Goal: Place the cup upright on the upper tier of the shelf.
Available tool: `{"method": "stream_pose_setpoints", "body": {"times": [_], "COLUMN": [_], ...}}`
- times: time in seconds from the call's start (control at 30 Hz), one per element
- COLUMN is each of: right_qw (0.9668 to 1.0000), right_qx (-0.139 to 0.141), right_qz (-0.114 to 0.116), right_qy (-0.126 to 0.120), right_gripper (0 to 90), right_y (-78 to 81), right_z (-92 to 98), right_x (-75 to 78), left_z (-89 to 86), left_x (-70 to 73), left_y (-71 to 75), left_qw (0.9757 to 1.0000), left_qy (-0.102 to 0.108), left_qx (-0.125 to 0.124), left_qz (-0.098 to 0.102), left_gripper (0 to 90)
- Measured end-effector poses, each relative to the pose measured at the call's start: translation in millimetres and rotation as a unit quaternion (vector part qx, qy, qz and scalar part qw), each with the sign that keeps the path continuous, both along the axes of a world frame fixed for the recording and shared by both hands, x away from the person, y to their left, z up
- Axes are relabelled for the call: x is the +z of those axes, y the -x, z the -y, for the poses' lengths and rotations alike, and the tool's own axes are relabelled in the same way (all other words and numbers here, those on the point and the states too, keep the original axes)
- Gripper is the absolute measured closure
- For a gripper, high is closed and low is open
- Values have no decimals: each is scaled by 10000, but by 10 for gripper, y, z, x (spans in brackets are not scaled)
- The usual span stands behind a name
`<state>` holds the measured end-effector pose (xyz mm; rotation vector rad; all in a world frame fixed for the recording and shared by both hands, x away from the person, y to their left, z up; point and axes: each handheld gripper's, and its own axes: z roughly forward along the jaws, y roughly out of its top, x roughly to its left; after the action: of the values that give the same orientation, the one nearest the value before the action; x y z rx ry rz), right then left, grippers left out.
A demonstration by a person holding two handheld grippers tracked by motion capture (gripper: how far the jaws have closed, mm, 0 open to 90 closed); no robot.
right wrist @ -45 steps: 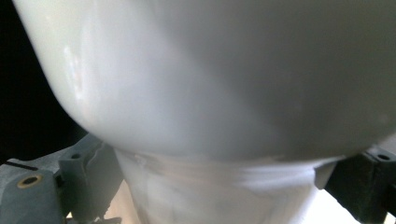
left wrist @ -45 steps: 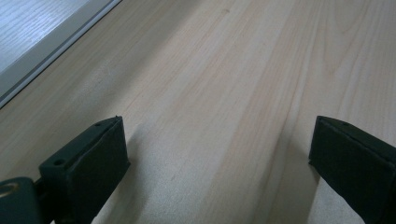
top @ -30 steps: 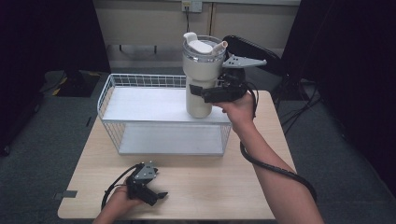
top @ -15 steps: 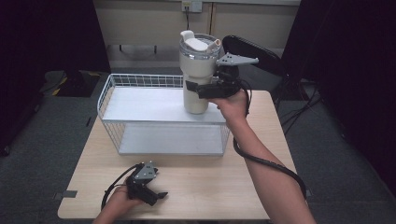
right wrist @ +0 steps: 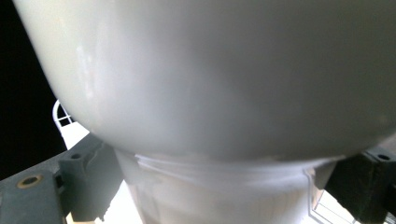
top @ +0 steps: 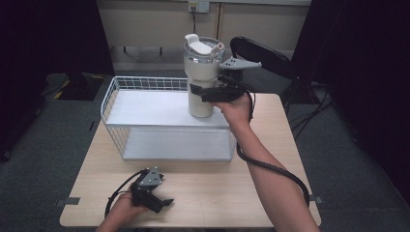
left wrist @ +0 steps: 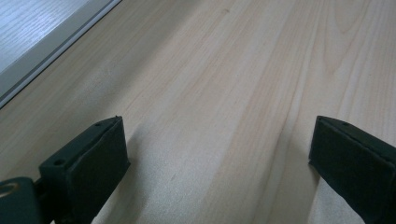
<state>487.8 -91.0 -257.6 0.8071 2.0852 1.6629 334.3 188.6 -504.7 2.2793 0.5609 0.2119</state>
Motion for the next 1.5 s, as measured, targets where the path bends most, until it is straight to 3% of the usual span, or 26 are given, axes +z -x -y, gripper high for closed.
{"method": "stream_pose_setpoints", "body": {"times": [0.43,0.87,1.5], "right_qw": [10000,9999,9999], "right_qx": [-56,49,120], "right_qz": [-28,69,95], "right_qy": [-16,136,54], "right_gripper": [96,92,83], "right_y": [-24,11,-2], "right_z": [-51,-43,-28], "right_x": [-70,-73,-103], "left_z": [0,-4,-4], "left_x": [0,2,3], "left_y": [0,-3,-3], "left_qw": [10000,10000,10000], "left_qy": [-1,-30,-36], "left_qx": [0,-24,-29], "left_qz": [2,9,11], "left_gripper": [37,37,37]}}
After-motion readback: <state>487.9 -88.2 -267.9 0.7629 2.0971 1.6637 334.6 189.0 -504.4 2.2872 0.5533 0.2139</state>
